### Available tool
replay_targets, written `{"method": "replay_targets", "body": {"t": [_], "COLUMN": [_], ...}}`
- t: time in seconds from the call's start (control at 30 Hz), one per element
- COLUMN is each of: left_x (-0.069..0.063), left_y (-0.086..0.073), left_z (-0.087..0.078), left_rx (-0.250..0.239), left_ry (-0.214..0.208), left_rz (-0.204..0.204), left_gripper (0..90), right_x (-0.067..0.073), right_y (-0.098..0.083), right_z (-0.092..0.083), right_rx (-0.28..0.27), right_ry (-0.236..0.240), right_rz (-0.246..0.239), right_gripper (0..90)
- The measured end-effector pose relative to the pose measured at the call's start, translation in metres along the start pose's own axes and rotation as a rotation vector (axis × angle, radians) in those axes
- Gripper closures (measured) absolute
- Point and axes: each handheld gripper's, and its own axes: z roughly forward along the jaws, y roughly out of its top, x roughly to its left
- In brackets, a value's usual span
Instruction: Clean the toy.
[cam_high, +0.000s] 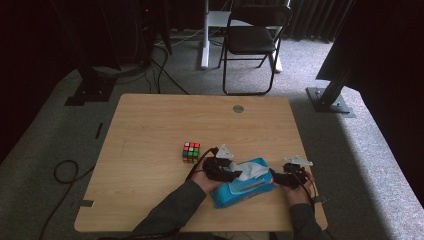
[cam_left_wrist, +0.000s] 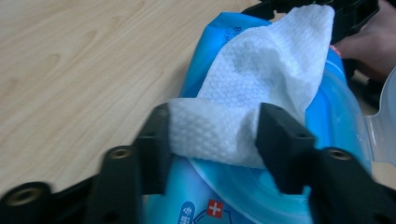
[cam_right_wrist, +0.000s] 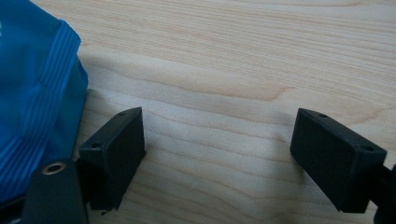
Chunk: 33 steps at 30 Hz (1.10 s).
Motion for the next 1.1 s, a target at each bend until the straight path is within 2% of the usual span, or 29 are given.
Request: {"method": "replay_targets", "body": {"t": [0.13, 0.2, 0.23, 0.4, 0.57, 0.8, 1.0, 1.1], "left_x": [-0.004, -0.004, -0.006, -0.006, 0.000, 0.009, 0.010, 0.012], "left_y": [0.002, 0.002, 0.002, 0.003, 0.006, 0.009, 0.009, 0.012], "left_z": [-0.004, -0.004, -0.007, -0.011, -0.022, -0.038, -0.042, -0.052], "left_rx": [0.006, 0.006, 0.003, -0.019, -0.074, -0.109, -0.121, -0.150], "left_ry": [-0.007, -0.007, -0.009, -0.004, -0.023, 0.006, 0.018, 0.038], "left_rz": [0.045, 0.045, 0.058, 0.053, 0.013, 0.004, 0.004, -0.003], "left_gripper": [75.0, 77.3, 87.4, 89.1, 89.1, 89.2, 89.2, 89.2], "right_x": [0.000, 0.000, 0.000, 0.000, 0.000, 0.000, 0.000, 0.000], "right_y": [0.000, 0.000, 0.000, 0.000, 0.000, 0.000, 0.000, 0.000], "right_z": [0.000, 0.000, 0.000, 0.000, 0.000, 0.000, 0.000, 0.000], "right_rx": [0.000, 0.000, 0.000, 0.000, 0.000, -0.001, -0.001, -0.001], "right_ry": [0.000, 0.000, 0.000, 0.000, 0.000, 0.000, 0.000, 0.000], "right_rz": [0.000, 0.000, 0.001, 0.001, 0.001, -0.001, 0.001, 0.000], "right_gripper": [17.2, 17.2, 17.2, 17.3, 17.2, 17.2, 17.3, 17.3]}}
